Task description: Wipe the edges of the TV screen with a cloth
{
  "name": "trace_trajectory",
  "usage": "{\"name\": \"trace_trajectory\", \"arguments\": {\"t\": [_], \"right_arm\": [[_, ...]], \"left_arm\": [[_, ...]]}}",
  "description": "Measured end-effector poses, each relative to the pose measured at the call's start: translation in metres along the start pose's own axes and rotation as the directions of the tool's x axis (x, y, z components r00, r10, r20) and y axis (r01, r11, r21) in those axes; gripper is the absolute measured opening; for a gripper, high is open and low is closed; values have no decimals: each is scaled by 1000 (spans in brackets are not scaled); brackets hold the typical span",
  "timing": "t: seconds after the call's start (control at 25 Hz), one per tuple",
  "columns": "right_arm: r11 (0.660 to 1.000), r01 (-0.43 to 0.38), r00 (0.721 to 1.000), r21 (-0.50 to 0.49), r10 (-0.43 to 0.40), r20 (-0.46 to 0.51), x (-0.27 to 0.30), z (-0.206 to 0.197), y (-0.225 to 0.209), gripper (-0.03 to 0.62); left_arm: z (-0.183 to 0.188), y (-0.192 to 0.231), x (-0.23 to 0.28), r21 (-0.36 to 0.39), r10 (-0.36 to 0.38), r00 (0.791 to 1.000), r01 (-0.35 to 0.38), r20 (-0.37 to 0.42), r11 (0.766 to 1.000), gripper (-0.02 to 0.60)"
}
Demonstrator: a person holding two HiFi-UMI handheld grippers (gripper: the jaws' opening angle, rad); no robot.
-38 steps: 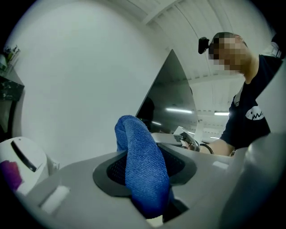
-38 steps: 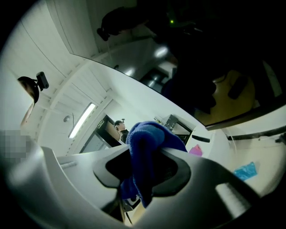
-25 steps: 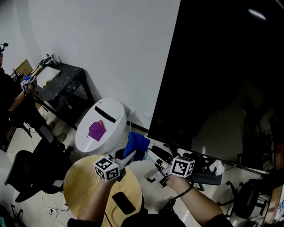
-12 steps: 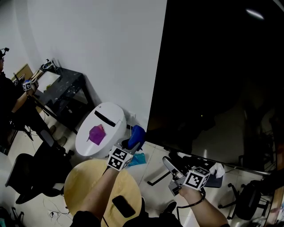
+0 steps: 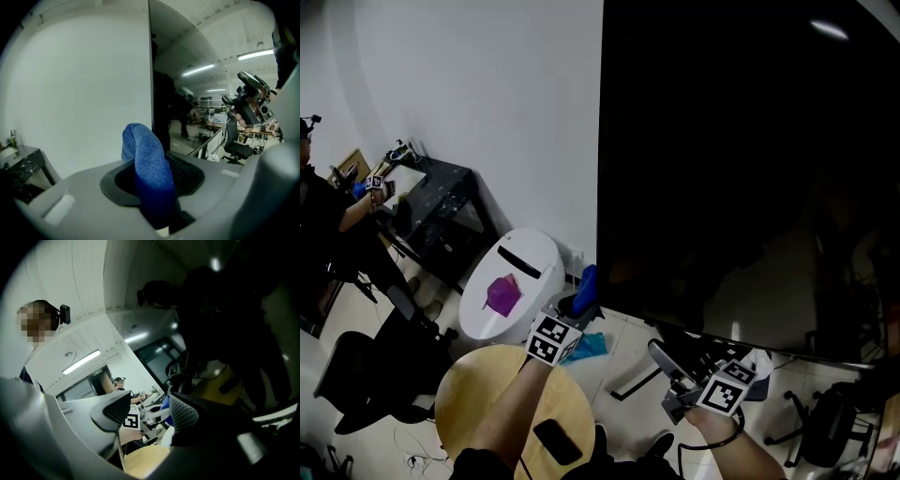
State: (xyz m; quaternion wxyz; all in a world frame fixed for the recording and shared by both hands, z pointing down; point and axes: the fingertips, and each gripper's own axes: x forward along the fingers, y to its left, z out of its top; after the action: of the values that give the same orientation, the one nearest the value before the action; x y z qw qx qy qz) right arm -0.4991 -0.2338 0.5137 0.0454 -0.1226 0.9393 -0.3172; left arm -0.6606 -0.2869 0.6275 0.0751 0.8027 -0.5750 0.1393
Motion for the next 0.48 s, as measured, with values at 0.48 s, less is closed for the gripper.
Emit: {"name": "trace_trajectory", "arguments": {"t": [0.48], "right_arm": [[985,23,998,-173,-32,-51,-11,36,20,267]], "left_arm": [[86,2,-39,79,33,994,-41,104,996,123]]}}
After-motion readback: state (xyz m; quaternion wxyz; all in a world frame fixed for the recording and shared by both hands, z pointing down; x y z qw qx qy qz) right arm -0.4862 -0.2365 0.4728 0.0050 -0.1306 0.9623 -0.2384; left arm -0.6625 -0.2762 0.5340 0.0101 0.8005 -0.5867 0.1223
